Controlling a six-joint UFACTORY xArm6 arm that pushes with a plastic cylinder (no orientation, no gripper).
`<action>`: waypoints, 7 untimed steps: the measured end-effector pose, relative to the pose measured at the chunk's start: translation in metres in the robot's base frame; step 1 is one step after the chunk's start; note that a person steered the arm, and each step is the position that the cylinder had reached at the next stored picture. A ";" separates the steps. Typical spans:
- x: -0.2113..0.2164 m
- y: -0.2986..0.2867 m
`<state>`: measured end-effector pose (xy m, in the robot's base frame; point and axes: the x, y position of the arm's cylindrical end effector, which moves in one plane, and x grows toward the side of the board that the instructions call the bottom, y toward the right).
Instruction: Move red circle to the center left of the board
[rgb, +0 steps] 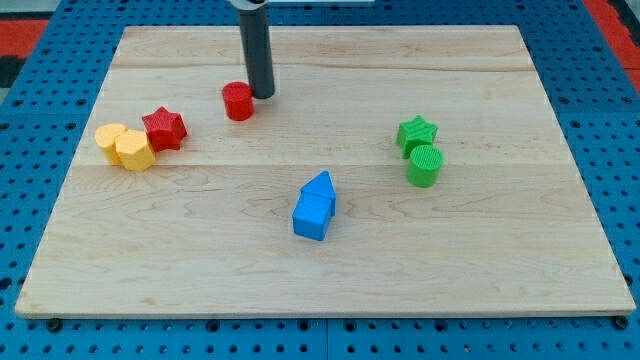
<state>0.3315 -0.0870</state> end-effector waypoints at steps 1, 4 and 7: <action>0.009 -0.031; 0.030 -0.028; 0.046 -0.081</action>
<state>0.3772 -0.1677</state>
